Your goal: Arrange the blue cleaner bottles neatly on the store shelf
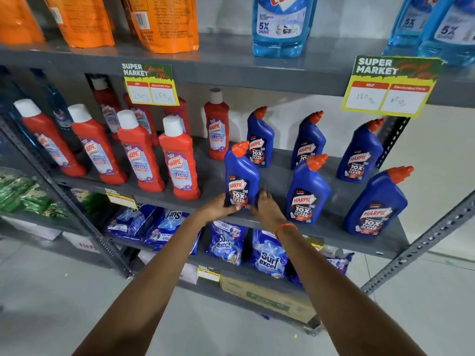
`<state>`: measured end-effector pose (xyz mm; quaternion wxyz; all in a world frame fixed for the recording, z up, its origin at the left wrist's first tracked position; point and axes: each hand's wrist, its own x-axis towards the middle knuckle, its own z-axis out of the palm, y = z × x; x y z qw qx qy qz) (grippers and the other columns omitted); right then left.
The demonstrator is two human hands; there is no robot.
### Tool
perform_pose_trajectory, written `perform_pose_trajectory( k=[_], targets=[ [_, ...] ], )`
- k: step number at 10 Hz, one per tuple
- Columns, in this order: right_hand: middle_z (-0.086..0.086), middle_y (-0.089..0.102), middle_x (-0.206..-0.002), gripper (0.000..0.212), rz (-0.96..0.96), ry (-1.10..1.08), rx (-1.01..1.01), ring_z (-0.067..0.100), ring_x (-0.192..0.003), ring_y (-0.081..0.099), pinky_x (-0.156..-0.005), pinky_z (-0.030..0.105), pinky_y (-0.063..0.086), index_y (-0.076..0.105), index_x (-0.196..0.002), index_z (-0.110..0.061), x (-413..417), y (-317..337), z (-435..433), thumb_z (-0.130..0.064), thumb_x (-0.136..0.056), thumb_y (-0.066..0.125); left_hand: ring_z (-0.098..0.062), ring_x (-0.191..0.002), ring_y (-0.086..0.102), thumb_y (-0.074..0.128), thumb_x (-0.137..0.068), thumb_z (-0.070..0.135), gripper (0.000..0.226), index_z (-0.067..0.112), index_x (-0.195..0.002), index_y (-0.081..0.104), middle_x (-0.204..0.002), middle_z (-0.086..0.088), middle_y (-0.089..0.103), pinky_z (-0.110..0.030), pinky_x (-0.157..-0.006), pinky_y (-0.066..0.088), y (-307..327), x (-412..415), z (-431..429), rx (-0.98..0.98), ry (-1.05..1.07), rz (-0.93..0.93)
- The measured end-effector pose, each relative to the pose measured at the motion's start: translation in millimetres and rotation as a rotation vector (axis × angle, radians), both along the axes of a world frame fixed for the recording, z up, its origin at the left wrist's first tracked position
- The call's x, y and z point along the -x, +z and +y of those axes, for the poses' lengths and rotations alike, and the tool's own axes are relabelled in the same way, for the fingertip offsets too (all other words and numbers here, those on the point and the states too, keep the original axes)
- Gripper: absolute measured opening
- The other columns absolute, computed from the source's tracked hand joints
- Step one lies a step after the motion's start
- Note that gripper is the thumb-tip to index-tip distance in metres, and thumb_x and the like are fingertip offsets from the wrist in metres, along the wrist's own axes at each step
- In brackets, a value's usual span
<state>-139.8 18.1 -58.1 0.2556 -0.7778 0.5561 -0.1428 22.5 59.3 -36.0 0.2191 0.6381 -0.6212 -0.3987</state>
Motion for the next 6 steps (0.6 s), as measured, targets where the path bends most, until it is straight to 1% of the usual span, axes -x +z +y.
perform_pose_trajectory(
  k=[1,2,3,4,5,6],
  targets=[
    [0.032,0.041,-0.136,0.065,0.18,0.074,-0.039,0.046,-0.122,0.045,-0.102,0.048,0.038,0.025,-0.134,0.012,1.3,17.0,4.9,-0.025,-0.09,0.055,-0.028,-0.119,0.049,0.057,-0.088,0.024,0.045,0.009,-0.128,0.045,-0.131,-0.012,0.054,-0.037,-0.102,0.04,18.3,13.7,6.2,-0.057,-0.127,-0.284],
    [0.021,0.065,-0.11,0.032,0.325,0.297,-0.025,0.038,-0.097,0.061,-0.08,0.036,0.05,0.056,-0.11,0.0,11.6,72.4,24.1,-0.023,-0.089,0.051,-0.027,-0.088,0.056,0.057,-0.087,0.021,0.031,0.002,-0.112,0.056,-0.109,-0.016,0.062,-0.035,-0.084,0.046,66.5,37.8,18.1,-0.139,-0.243,-0.672],
    [0.013,0.062,-0.08,0.016,0.427,0.38,0.036,0.028,-0.067,0.058,-0.056,0.025,0.043,0.058,-0.087,-0.001,27.2,129.7,41.1,-0.016,-0.088,0.051,-0.02,-0.06,0.051,0.056,-0.086,0.017,0.017,0.0,-0.087,0.06,-0.076,-0.01,0.061,-0.031,-0.06,0.044,116.7,57.8,28.8,-0.165,-0.301,-0.807],
    [0.006,0.049,-0.054,0.028,0.498,0.351,0.289,0.023,-0.053,0.054,-0.048,0.022,0.034,0.049,-0.057,-0.009,51.0,254.0,72.2,-0.013,-0.084,0.056,-0.025,-0.055,0.052,0.054,-0.087,0.015,0.017,0.001,-0.079,0.061,-0.066,-0.01,0.059,-0.03,-0.05,0.039,217.7,87.7,49.8,0.059,-0.337,-0.876],
    [0.018,0.057,-0.067,0.017,0.509,0.282,0.59,0.035,-0.07,0.058,-0.06,0.031,0.04,0.059,-0.071,0.0,66.5,334.4,87.0,-0.013,-0.083,0.056,-0.037,-0.076,0.06,0.055,-0.085,0.012,0.016,-0.003,-0.086,0.062,-0.085,-0.023,0.065,-0.037,-0.063,0.047,285.8,103.7,53.7,0.385,-0.298,-0.912],
    [0.028,0.059,-0.114,0.03,0.44,0.08,0.949,0.042,-0.106,0.055,-0.086,0.044,0.043,0.055,-0.113,0.003,88.4,404.9,95.5,-0.008,-0.086,0.051,-0.045,-0.099,0.057,0.05,-0.089,0.017,0.024,-0.002,-0.101,0.058,-0.109,-0.029,0.059,-0.045,-0.078,0.046,353.2,116.6,54.3,0.882,0.029,-0.839]
  ],
)
